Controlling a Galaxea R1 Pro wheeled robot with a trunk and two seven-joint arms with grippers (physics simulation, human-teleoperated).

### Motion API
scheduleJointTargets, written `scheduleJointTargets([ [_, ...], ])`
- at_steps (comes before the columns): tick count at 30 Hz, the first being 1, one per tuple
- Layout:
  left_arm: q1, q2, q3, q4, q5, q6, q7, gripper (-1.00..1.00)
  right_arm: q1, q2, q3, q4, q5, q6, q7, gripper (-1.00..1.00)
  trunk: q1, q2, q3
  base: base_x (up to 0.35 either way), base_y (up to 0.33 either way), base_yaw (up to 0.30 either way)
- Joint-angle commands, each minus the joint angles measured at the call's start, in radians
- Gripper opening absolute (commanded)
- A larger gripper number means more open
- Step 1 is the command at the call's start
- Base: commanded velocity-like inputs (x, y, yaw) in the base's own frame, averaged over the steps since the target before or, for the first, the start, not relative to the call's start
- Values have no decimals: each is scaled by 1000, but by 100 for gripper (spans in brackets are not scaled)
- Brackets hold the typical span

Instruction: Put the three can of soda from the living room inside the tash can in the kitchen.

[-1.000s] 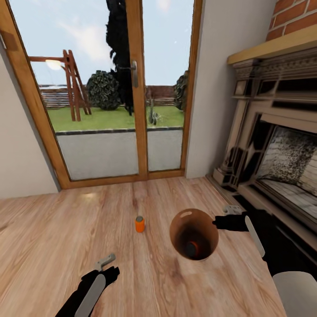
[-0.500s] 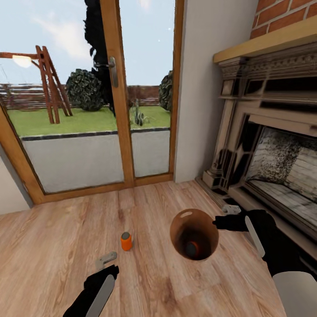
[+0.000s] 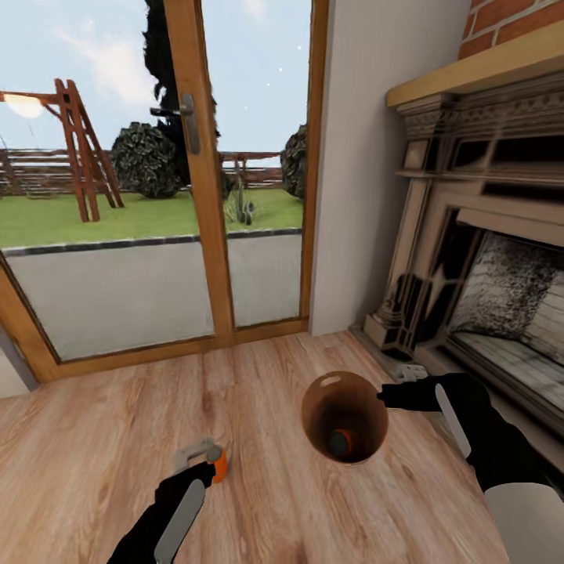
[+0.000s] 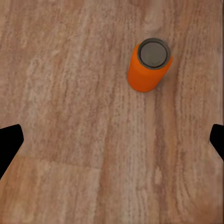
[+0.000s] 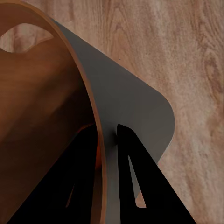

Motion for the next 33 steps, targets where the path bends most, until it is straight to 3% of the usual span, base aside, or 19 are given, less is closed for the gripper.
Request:
scheduleJointTargets([
  [1, -2, 0, 0, 4, 0, 0, -1, 100, 0, 0, 0, -4, -23, 3, 2, -100, 0, 0, 0, 348, 0, 0],
  [10, -5, 0, 0, 13, 1, 1, -7, 100, 7, 0, 3, -21, -22, 3, 2, -100, 0, 0, 0, 348, 0, 0],
  [14, -6, 1, 0, 25, 0, 7, -54, 100, 7, 0, 3, -22, -22, 3, 2, -100, 0, 0, 0, 348, 0, 0],
  [19, -7, 1, 0, 36, 0, 10, -67, 100, 7, 0, 3, -23, -22, 3, 2, -100, 0, 0, 0, 348, 0, 0],
  [23, -7, -17, 2, 42, 1, 7, -56, 100, 16, 0, 4, -43, -22, 3, 2, -100, 0, 0, 0, 230, 0, 0],
  [25, -7, -22, 15, 39, 11, 8, -35, 100, 22, 0, 4, -55, -22, 3, 2, -100, 0, 0, 0, 73, 0, 0],
  [27, -11, -28, 33, 35, 53, 17, 5, 100, 27, 0, 4, -68, -22, 3, 2, -100, 0, 0, 0, 34, 0, 0],
  [29, -36, -28, 39, 42, 72, 39, 26, 100, 29, 0, 4, -73, -22, 3, 2, -100, 0, 0, -4, 16, 0, 0],
  [33, -102, -22, 46, 137, 87, 52, -1, 100, 35, -2, 1, -94, -23, 3, 3, -100, 2, -1, -19, 3, 0, 0],
])
